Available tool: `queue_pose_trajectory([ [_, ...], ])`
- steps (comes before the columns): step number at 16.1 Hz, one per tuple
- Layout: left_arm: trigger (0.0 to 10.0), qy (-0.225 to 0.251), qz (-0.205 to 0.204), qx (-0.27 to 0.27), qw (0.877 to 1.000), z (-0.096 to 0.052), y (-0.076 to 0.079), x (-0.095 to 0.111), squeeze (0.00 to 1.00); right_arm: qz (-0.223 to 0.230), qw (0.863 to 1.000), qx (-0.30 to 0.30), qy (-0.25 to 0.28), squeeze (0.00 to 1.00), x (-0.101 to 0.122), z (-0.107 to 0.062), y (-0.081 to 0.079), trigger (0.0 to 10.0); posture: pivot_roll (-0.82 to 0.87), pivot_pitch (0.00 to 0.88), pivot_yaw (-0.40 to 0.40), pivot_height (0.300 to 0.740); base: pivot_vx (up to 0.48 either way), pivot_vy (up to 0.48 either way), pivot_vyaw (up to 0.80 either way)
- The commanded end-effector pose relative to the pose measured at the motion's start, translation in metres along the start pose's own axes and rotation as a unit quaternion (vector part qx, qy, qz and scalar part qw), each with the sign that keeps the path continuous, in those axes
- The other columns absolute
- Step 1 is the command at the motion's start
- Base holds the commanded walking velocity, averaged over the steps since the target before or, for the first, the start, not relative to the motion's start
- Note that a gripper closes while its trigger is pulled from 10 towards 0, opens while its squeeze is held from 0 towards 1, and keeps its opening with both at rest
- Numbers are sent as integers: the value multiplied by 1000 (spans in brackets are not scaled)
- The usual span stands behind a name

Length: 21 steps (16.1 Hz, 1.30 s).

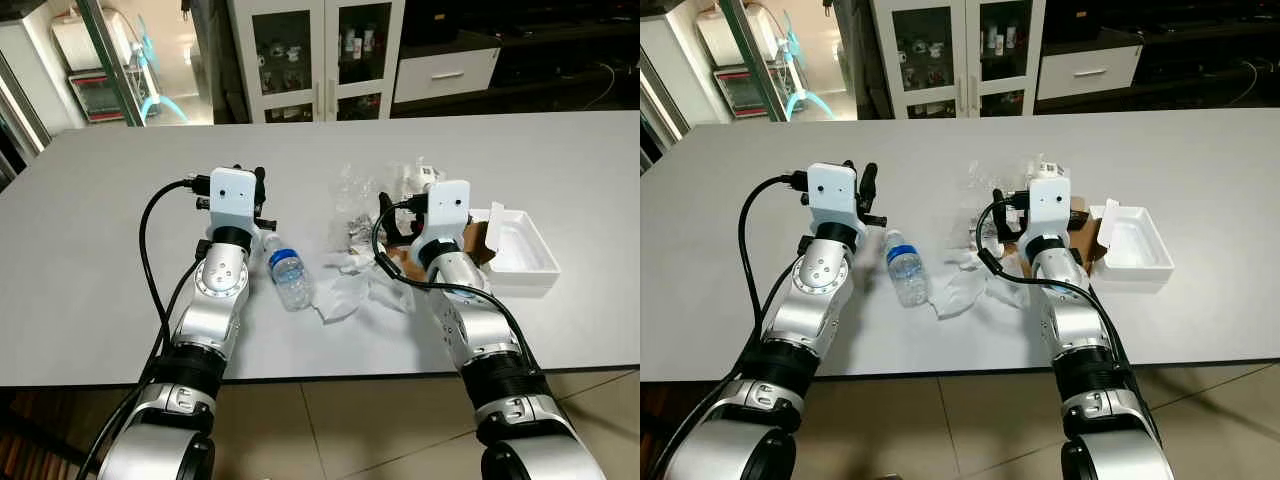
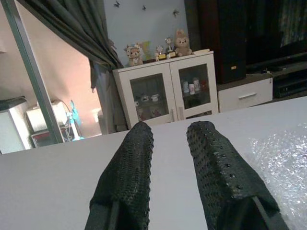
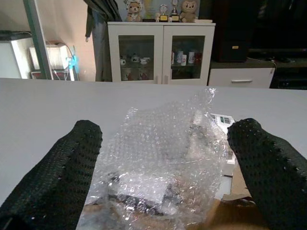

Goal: Picking trash to rubbish bin

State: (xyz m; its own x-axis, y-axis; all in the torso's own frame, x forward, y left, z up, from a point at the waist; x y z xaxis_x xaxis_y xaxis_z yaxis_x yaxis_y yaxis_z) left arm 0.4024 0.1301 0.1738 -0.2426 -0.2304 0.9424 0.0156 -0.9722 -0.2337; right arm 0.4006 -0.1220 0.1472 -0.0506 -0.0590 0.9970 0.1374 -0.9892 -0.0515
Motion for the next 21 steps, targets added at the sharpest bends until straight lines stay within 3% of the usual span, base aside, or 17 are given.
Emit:
queue_pose_trajectory([
  [1, 10000, 3, 5, -7, 1000, 0, 1, 2, 0, 0, 1000, 2, -2, 0, 1, 0, 0, 10000, -46, 11, 50, 740, 0, -341, 0],
  [16, 10000, 3, 11, -3, 1000, -1, 0, 2, 0, 2, 1000, 10, -11, 0, -5, -2, -5, 10000, -44, 24, 49, 740, 0, -378, 0],
  [21, 10000, -4, 16, 5, 1000, -1, -2, 1, 0, 2, 1000, 9, -14, 0, -6, -3, -3, 10000, -47, 29, 49, 740, 0, 0, 0],
])
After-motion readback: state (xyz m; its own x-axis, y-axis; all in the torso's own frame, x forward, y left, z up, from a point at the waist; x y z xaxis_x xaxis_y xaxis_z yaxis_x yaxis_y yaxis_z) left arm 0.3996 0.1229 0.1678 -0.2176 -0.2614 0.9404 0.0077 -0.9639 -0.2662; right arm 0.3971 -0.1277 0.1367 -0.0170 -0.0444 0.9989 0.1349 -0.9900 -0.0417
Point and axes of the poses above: a point about 5 cm out from each wrist's last joint towards the gripper, its own z axis pointing out of the wrist towards the gripper, its own x axis along the axis of the wrist's last joint, y = z × x, the point moved 4 cm from there along z, pointing out of the wrist towards the gripper, and after that the axes turned 5 degrees about z, right-handed, at the moved point
